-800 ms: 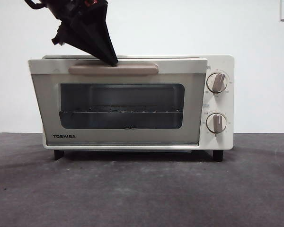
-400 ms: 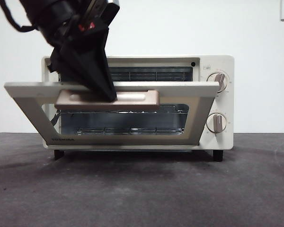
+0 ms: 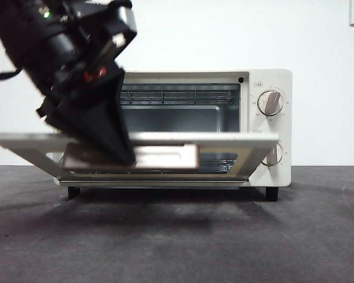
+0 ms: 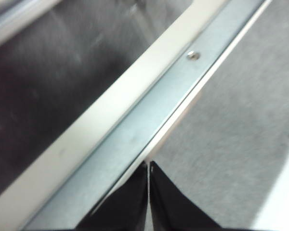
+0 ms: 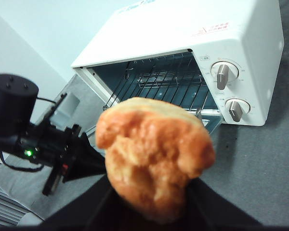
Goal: The left arm flap open the oven, the right arm pick bread and place it into oven, the left arm flap close the oven
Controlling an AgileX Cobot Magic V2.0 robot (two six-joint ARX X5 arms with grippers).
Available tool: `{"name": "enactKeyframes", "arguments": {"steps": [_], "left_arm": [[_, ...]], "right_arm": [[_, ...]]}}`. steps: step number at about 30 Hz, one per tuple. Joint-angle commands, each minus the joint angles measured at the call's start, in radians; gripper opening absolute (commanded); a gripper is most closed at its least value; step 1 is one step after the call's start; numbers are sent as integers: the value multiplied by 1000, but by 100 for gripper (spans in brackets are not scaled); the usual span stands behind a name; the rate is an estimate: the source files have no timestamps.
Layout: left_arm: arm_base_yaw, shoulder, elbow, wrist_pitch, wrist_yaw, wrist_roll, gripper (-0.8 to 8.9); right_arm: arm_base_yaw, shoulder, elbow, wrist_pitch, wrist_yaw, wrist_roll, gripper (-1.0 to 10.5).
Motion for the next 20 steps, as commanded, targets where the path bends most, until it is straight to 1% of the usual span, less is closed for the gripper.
{"name": "enactKeyframes", "arguments": {"steps": [1,4,8,20], "left_arm": [[-10,11,-18,85,-97,-47,16],[-27,11,-49,131,-120,-70,16],[-47,11,-65,133,-159,-80,15],[-70,11,-77,126,-149,-87,15]], "right_arm": [[4,0,11,11,0,2,136],[4,0,11,11,0,3,136],[4,0,11,11,0,3,136],[4,0,11,11,-1,2,136]]}}
